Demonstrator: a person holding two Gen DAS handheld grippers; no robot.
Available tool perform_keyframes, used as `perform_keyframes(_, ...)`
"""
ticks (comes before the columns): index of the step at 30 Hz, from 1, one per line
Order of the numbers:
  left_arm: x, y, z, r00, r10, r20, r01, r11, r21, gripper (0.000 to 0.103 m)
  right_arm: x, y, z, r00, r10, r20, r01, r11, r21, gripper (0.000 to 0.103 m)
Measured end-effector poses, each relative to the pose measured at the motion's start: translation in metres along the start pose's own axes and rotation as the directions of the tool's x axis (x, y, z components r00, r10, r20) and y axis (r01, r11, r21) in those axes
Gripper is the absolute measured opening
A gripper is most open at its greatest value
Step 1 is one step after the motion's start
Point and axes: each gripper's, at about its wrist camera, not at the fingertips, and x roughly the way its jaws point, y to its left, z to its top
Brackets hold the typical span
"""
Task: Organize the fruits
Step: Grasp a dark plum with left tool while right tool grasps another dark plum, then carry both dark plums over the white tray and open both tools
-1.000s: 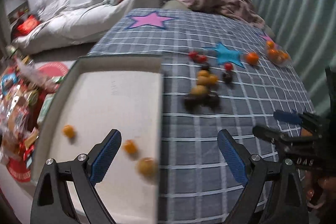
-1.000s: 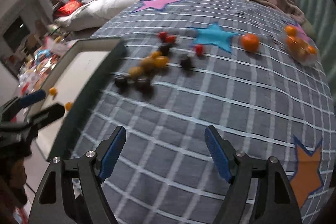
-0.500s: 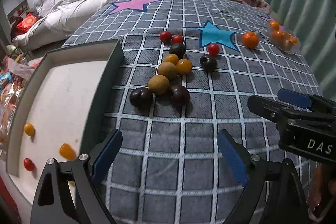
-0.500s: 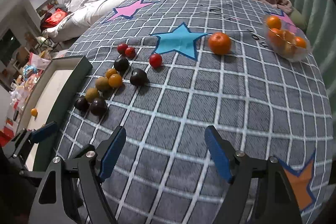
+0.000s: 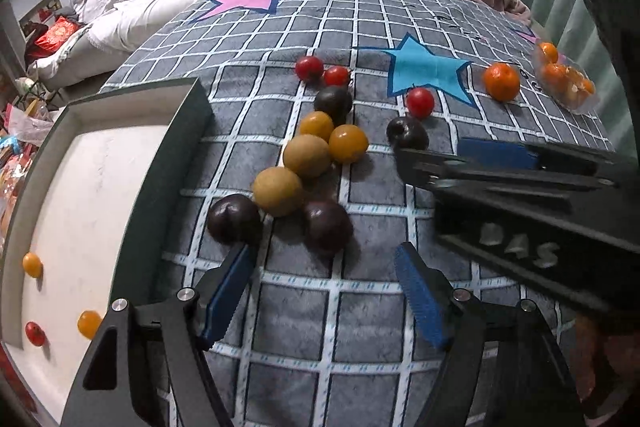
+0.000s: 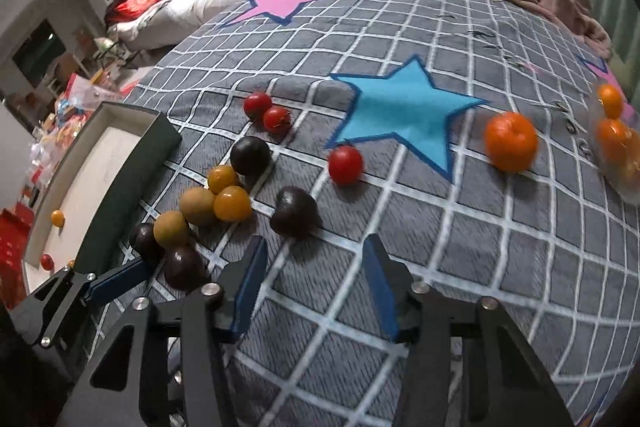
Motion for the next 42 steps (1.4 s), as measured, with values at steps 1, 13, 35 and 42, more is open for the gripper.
perform_keyframes(1,0.001,-0.002,0.001,1.000,0.000,0.003,0.000,1.000,0.000,0.076,0.002,0.003,0.003,1.000,0.004,0.003,-0.004,1.000,-0.012,0.050)
perform_keyframes(13,0.000,0.001,0.007,0.999,-0.030,0.025,0.030,0.999,-0.023,0.028,-0.022,-0.019,-0.021,0.997,0.052,0.052,-0.056,0.995,0.079,0.026)
perform_keyframes(35,-0.043,0.010,-0.063,0.996,-0.089,0.005,0.089,0.994,0.060,0.027,-0.071,-0.024,-0.118,0.996,0.045,0.072,-0.059,0.977,0.207,0.026)
perform_keyframes(42,-0.052,0.022,-0.070,0.990,-0.139,-0.008,0.139,0.990,0.018,0.027,-0.084,-0.014,-0.122,0.997,0.032,0.071,-0.046,0.978,0.205,0.027)
